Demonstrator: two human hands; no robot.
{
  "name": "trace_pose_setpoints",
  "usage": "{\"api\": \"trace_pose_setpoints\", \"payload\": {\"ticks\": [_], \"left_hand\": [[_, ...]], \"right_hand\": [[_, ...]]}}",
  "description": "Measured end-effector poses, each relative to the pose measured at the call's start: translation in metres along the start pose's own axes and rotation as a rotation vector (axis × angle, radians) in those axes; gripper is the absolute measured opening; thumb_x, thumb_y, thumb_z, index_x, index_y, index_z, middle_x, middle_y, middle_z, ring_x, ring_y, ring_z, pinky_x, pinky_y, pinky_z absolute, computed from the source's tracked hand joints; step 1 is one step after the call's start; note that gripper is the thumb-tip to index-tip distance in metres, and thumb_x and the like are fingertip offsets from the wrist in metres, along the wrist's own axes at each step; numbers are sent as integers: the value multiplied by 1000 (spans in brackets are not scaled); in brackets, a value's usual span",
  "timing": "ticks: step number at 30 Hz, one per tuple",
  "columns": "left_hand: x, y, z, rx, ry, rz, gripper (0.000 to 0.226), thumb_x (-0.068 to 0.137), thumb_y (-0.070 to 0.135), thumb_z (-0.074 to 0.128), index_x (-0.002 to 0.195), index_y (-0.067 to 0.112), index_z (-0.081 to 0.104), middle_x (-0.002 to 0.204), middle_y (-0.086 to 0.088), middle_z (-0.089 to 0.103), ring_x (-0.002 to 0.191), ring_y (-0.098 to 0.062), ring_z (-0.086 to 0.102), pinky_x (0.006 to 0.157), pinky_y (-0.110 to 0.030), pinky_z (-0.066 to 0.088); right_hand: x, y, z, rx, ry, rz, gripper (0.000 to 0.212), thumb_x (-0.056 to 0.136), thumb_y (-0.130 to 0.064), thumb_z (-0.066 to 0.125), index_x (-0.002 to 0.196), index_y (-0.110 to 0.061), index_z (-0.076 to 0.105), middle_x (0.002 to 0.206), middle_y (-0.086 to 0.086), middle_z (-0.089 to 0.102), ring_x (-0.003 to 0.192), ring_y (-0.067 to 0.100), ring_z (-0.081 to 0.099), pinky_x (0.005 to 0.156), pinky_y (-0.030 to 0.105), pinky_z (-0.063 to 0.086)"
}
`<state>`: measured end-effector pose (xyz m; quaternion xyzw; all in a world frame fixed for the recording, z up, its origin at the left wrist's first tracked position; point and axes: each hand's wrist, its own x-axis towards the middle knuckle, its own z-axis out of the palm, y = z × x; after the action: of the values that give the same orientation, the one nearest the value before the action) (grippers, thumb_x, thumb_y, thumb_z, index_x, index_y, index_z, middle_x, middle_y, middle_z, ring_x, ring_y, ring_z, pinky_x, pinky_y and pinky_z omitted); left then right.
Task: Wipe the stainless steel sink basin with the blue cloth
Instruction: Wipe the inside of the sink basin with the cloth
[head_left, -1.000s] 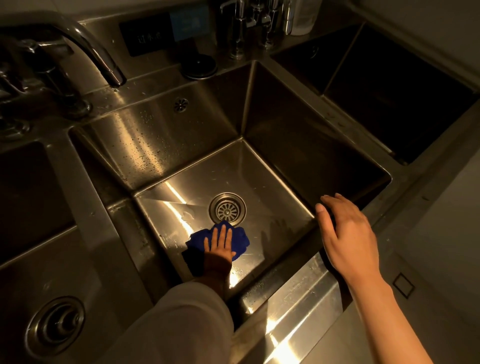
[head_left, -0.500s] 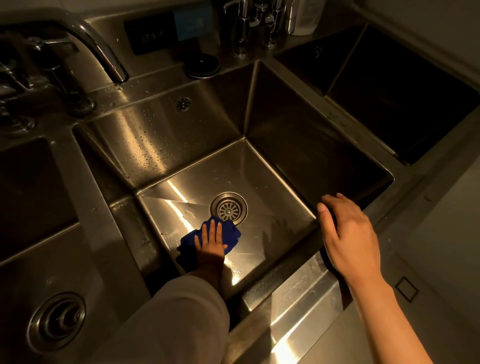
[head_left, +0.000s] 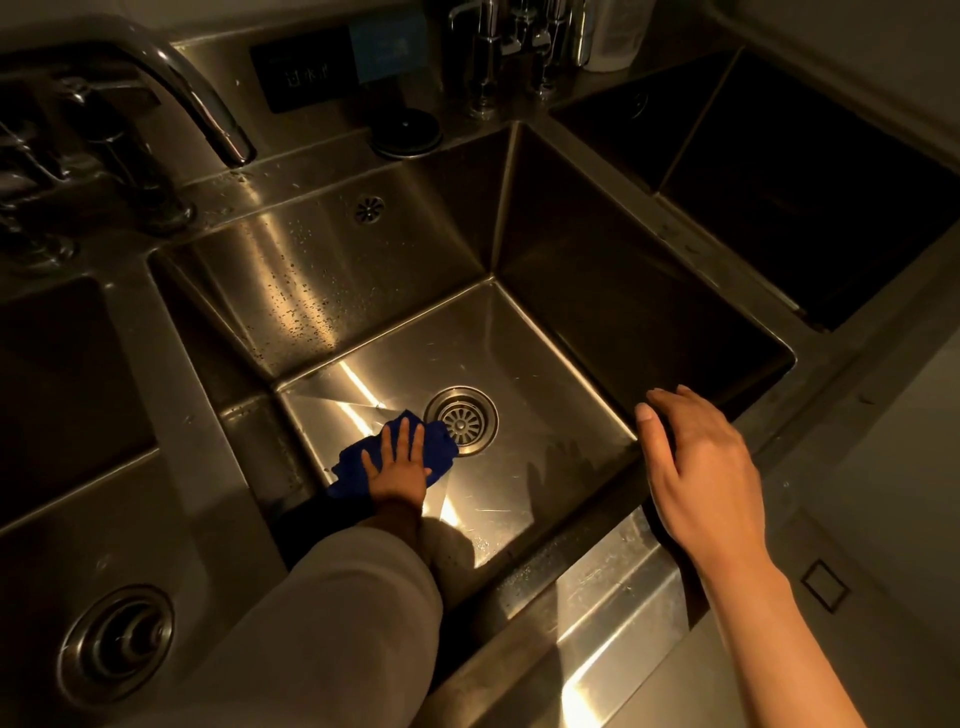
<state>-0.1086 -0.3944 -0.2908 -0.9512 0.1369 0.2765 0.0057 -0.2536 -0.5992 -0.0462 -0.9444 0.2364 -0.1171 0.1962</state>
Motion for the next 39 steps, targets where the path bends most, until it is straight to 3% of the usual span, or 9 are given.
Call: {"api": "trace_pose_setpoints", "payload": {"ticks": [5,13,15,17,18,20,22,28,39], "left_hand": [[-14,17,10,-118,57,-215,76,100,47,36,152,21,-12,159,-22,-10,147,-38,-7,118,-53,8],[-8,18,29,-88,120,-239,84,98,44,45,150,18,-16,159,-22,-9,147,-38,-5,119,-50,4],[-10,18,30,-90,186,-213,88,94,44,52,148,24,-16,159,-24,4,147,-38,6,119,-49,12],[-13,16,23,-80,265,-218,99,84,47,65,146,15,-5,153,-21,30,141,-37,29,113,-47,28],[-11,14,23,-60,286,-209,98,84,48,64,141,12,-7,153,-20,31,141,-36,30,113,-47,28],[-1,8,26,-39,212,-169,87,97,44,46,142,16,-23,158,-23,6,146,-38,8,118,-49,12],[9,3,26,-2,141,-145,78,101,42,37,148,16,-20,158,-24,-8,147,-39,-4,119,-50,4],[21,-5,11,32,88,-94,75,102,40,33,151,5,-13,157,-26,-11,146,-40,-7,119,-49,3],[19,-5,-11,14,77,-84,72,103,42,28,152,8,-11,157,-25,-11,147,-39,-7,119,-49,4]], "right_hand": [[0,1,0,7,11,6,49,92,-39,33,120,-8,57,122,11,61,125,23,45,102,40,34],[0,1,0,-18,30,1,52,91,-41,30,120,-8,57,122,13,61,123,25,47,101,42,36],[0,1,-1,-17,34,0,52,91,-41,30,120,-8,57,122,13,61,123,25,47,101,41,36],[0,0,-1,-13,35,-2,52,91,-41,29,120,-8,57,122,13,61,123,25,47,101,41,35],[0,0,0,-12,34,-2,53,91,-41,29,120,-8,57,122,12,61,123,24,47,101,41,35],[0,0,0,-8,32,1,52,91,-41,29,120,-8,57,122,12,61,123,24,47,101,41,35],[-1,1,0,-9,32,1,52,91,-41,30,120,-8,57,122,12,61,123,24,47,101,40,35],[-1,1,0,4,36,-1,49,91,-39,32,119,-8,58,120,11,62,122,23,48,100,39,36],[0,-2,0,-8,28,17,53,91,-42,29,120,-8,57,123,11,61,125,23,45,103,44,36]]}}
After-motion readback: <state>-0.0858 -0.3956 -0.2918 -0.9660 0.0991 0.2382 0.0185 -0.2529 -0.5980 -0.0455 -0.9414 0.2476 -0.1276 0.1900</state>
